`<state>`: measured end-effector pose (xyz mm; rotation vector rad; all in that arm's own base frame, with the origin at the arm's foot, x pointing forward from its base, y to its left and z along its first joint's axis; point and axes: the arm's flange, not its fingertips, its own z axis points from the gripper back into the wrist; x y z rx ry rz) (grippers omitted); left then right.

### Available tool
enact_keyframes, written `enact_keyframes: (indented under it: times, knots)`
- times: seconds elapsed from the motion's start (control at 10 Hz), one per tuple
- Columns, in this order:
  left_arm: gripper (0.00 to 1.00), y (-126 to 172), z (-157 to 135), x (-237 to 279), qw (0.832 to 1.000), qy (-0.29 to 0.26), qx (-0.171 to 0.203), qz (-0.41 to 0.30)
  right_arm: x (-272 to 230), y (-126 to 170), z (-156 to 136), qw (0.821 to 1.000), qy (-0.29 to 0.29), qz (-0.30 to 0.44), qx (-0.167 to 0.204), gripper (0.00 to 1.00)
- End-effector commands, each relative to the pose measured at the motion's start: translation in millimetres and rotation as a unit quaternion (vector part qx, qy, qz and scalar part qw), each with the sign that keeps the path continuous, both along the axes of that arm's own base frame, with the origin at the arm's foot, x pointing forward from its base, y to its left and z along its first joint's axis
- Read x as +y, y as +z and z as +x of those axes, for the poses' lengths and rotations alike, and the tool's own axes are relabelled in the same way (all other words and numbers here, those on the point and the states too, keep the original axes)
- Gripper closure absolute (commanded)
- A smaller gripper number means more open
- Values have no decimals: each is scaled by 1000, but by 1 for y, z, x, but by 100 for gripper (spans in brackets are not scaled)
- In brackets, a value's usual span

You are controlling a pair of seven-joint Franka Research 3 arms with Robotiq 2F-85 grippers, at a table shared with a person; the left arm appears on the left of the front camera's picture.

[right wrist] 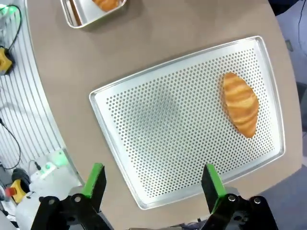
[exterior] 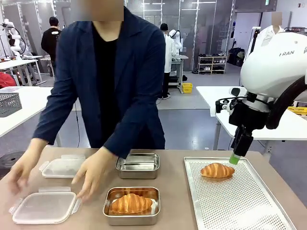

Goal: Place the bread into the airtight container.
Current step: Pick up a Butter Roll and place it into an empty Airtight Container.

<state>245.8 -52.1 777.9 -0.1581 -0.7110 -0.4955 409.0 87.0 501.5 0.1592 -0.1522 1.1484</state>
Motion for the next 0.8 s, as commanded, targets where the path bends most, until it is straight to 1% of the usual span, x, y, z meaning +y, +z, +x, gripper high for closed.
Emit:
enact_keyframes:
  times: [0.0,0.1,0.2,0.3,0.4,0.5,0.6,0.7]
  knots:
    - [0,0,0,0,1000,-6,0,1,5,4,4,1000,-2,-2,5,0]
    - [0,0,0,0,1000,-6,0,1,0,0,0,1000,0,0,0,0]
    - [0,0,0,0,1000,-6,0,1,-15,5,32,999,-5,33,11,0]
    - [0,0,0,0,1000,-6,0,1,-30,-4,65,999,27,37,9,0]
    - [0,0,0,0,1000,-6,0,1,-36,-18,86,994,87,66,-17,0]
    - [0,0,0,0,1000,-6,0,1,-39,-39,107,993,97,48,-41,0]
    - [0,0,0,0,1000,-6,0,1,-37,-57,122,987,132,75,-46,0]
    - [0,0,0,0,1000,-6,0,1,-33,-68,136,986,135,83,-45,0]
